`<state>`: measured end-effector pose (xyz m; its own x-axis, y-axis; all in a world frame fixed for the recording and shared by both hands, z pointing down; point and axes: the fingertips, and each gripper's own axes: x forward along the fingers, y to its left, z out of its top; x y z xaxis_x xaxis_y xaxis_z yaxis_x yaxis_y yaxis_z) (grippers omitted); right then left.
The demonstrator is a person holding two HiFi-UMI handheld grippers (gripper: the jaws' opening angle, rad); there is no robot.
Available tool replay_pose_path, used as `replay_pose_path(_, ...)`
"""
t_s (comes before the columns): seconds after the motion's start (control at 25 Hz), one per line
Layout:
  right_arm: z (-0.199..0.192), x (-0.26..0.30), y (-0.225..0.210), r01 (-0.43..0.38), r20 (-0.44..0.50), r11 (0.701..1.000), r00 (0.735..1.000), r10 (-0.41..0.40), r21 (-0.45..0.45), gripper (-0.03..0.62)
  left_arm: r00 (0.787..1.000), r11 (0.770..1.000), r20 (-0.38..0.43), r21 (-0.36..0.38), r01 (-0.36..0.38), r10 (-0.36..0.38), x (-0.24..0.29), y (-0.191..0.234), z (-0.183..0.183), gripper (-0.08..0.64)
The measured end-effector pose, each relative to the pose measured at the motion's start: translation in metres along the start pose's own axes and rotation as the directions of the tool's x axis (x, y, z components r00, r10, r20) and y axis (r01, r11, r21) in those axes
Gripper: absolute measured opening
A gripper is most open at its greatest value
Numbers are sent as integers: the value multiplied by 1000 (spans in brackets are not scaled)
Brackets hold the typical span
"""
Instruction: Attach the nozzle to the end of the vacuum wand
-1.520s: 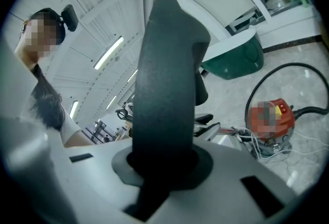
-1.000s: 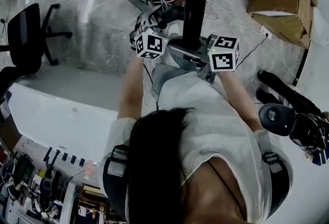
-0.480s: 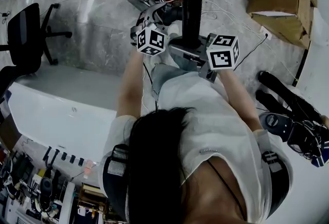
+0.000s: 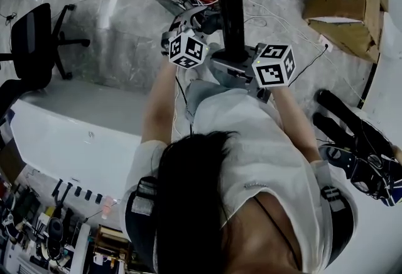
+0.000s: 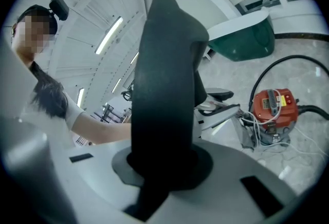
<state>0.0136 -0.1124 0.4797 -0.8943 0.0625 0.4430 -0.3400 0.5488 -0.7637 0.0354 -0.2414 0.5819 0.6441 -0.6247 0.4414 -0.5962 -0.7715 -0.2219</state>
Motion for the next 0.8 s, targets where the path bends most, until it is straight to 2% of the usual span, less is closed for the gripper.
replay_pose_path(0.32,-3,7,1,43,-40,998,998,-45,-44,51,999,999,-14,-14,37,-37,-1,1,-4,126)
replay_pose_path(0.48,-7,9,0,82,-62,992,994,-88,-95,51,999,999,-21,-23,50,-50,-2,0,-5,129)
replay_pose_path(0.8,-14,14,-1,138,-59,977,987,-150,-164,51,998,998,-13,-45,54,-54,-5,-1,-6,133)
